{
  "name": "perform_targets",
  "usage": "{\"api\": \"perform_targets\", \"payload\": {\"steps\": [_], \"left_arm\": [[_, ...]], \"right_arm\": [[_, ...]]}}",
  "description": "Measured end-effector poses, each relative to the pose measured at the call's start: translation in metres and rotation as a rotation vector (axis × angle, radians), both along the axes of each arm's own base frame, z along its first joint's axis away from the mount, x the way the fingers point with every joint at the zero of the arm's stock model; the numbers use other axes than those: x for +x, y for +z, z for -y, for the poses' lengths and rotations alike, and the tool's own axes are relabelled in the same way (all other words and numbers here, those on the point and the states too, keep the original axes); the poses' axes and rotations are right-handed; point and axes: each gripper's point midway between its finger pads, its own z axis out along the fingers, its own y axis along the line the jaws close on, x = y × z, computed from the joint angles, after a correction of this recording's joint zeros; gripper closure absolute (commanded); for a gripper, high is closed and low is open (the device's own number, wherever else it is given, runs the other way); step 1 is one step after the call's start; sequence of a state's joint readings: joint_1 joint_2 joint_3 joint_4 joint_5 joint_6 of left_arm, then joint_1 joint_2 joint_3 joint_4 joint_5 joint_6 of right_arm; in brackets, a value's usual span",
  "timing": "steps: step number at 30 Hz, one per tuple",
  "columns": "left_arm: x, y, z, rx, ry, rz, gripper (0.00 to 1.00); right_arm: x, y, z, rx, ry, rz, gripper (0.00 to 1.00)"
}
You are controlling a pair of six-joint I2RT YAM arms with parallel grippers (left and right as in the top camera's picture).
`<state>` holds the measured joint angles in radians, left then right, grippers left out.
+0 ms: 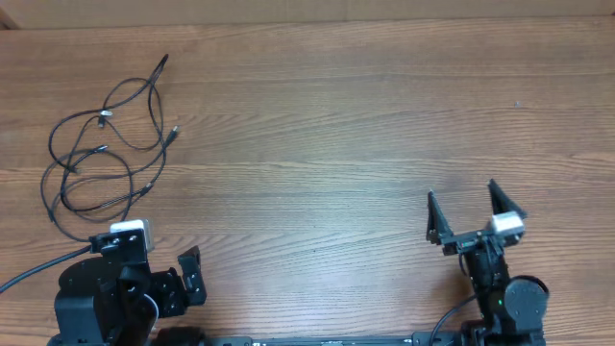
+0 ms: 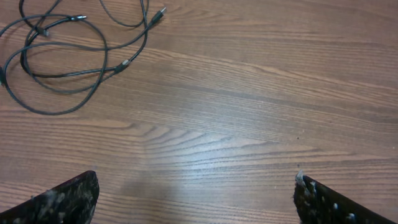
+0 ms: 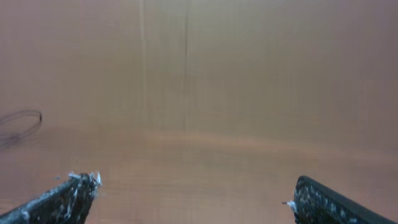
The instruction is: Untangle cables
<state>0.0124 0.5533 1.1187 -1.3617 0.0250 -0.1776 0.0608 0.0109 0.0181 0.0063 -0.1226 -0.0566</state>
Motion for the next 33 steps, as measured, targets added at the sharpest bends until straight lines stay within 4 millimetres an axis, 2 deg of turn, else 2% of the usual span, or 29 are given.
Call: {"api": "perform_targets", "payload": {"steps": [2,3,33], "left_arm": [[0.0,0.0,0.0,0.0,0.0,0.0,0.0],[0.0,0.0,0.0,0.0,0.0,0.0,0.01],[0.0,0.0,0.0,0.0,0.0,0.0,0.0]], "right_arm": [[0.001,-0.019,0.0,-0.005,-0.002,-0.077,0.0],[0.001,-0.022,0.0,-0.005,-0.002,-0.088,0.0],[0.001,-0.022,0.002,-0.005,-0.009,-0.088,0.0]]}}
